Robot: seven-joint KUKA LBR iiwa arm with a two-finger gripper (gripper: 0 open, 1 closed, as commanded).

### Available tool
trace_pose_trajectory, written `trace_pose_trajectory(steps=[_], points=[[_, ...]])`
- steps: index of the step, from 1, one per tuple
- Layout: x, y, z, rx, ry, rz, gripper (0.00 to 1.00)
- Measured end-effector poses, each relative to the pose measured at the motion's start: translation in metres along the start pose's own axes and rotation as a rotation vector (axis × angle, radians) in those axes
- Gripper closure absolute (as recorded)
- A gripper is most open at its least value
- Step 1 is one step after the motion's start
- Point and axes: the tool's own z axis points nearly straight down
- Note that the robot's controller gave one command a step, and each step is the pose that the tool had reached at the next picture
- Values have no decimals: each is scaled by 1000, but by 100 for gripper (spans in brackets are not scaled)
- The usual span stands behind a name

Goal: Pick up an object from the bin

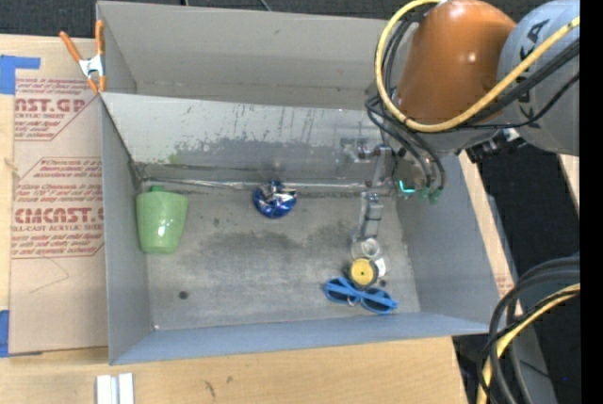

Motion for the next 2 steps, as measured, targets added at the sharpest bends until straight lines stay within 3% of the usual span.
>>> trace_pose_trajectory(steps=[1,2], points=[[41,-59,160,-1,-2,-452,0],[67,-72,126,1,-5,-464,0]])
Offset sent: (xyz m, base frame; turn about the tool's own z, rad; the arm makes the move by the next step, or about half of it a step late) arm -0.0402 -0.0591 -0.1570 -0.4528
